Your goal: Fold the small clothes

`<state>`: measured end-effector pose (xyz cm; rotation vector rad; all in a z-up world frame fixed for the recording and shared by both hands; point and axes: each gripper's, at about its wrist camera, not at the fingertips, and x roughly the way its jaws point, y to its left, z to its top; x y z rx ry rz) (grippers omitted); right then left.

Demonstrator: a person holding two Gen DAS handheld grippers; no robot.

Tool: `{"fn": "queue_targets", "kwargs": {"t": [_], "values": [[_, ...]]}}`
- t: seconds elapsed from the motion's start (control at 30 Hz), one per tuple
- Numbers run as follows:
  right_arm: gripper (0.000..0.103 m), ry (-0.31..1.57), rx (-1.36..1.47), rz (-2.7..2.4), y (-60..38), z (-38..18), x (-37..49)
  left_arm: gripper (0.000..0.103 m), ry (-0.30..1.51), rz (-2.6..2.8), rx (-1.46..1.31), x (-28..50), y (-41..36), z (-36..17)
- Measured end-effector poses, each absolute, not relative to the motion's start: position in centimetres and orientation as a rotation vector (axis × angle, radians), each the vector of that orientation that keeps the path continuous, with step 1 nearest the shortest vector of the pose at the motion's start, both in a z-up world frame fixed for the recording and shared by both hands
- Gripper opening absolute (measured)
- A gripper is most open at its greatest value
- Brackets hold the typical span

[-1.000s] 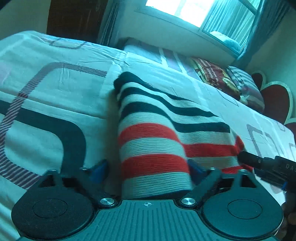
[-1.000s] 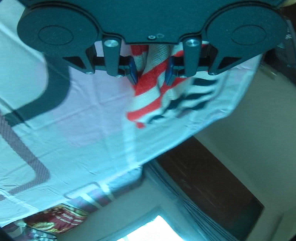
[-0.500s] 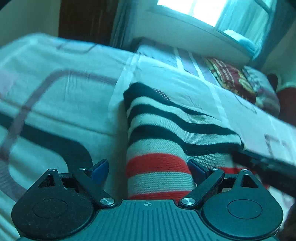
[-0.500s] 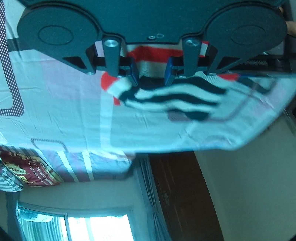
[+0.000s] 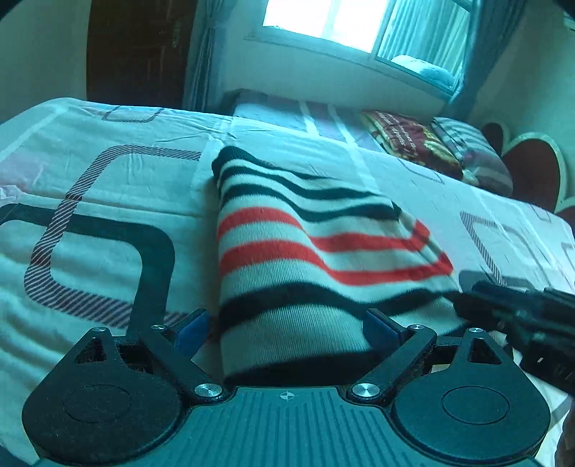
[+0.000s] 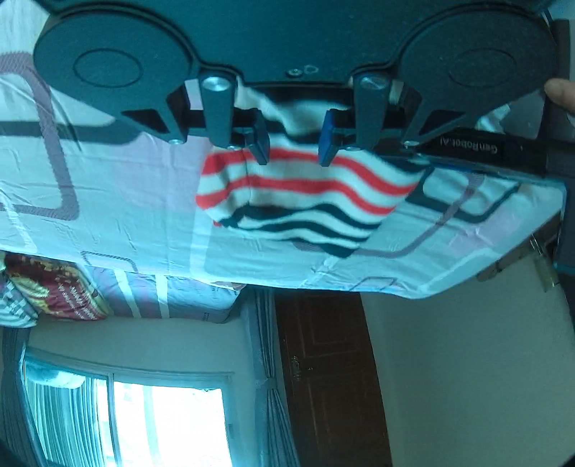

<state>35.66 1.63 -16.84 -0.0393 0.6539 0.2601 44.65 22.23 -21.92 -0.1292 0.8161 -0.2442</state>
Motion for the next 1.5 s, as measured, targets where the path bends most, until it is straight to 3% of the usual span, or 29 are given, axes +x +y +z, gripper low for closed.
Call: {"fn": "queue_targets", "kwargs": {"t": [0.17, 0.4, 0.47, 0.53, 0.67, 0.73, 0.9, 1.23, 1.5], "values": [[0.030, 0.707, 0.063, 0.176, 0.0, -20.6, 35.5, 0.092, 0.818, -0.260, -0.102, 44.6, 21.8, -22.5], [0.038, 0.738, 0.223, 0.121, -0.5, -19.8, 34.8, 0.092, 0.823, -0.251, -0.086, 43.8, 21.8, -21.6], [0.055, 0.746, 0.229, 0.138, -0.2, -19.1, 34.2, 0.092, 0.824, -0.241, -0.081, 43.6, 21.8, -21.4], [0.082, 0.762, 0.225, 0.132, 0.2, -18.8, 33.8, 0.099, 0.834, -0.228, -0.092, 43.3, 21.8, -21.1], [0.081, 0.778, 0.291, 0.125, -0.5, -18.5, 32.8, 0.103, 0.829, -0.209, -0.080, 41.9, 21.3, -20.5], [0.091, 0.787, 0.331, 0.119, -1.2, -18.3, 32.3, 0.103, 0.830, -0.194, -0.069, 41.1, 21.0, -20.3], [0.101, 0.811, 0.363, 0.139, -2.2, -17.8, 30.8, 0.103, 0.839, -0.151, -0.067, 39.0, 20.8, -19.5], [0.102, 0.917, 0.332, 0.194, -2.2, -15.2, 25.9, 0.103, 0.807, -0.039, 0.097, 31.1, 19.1, -14.3], [0.102, 0.771, 0.146, 0.275, -1.5, -9.8, 17.5, 0.103, 0.668, 0.028, 0.167, 20.6, 18.0, -8.9]]}}
